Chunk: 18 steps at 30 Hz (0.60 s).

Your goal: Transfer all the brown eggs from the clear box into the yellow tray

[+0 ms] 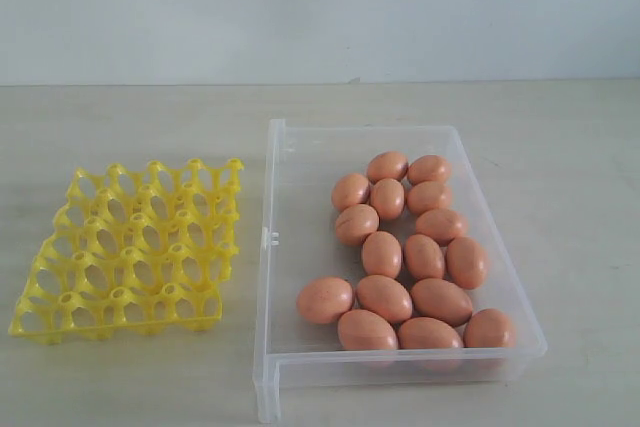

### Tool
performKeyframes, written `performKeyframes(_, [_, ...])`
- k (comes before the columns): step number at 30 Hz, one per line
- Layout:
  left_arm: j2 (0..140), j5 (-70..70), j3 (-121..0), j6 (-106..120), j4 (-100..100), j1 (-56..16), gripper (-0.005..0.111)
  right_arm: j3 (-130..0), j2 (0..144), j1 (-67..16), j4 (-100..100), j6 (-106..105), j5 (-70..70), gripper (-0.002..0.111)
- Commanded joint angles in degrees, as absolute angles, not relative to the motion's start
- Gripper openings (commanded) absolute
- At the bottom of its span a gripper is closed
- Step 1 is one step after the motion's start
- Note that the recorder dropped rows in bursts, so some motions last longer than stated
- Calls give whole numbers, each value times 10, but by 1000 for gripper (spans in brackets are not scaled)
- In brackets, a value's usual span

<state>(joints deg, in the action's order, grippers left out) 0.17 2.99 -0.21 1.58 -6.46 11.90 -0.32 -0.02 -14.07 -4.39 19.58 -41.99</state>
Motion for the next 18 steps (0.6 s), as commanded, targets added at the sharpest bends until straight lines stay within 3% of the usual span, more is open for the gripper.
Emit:
performKeyframes(1, [0,29,0,9,-71,120,4,-81,0,-138,-49,181,-419,0])
performKeyframes(7, [0,29,0,9,-71,120,4,-293,62,-138,-53,59,-202,0])
performKeyframes(12, [0,29,0,9,-71,120,4,-500,245,-138,-54,-36,19,0])
performKeyframes(18, [0,29,0,9,-71,120,4,-632,476,-138,-63,-61,227,0])
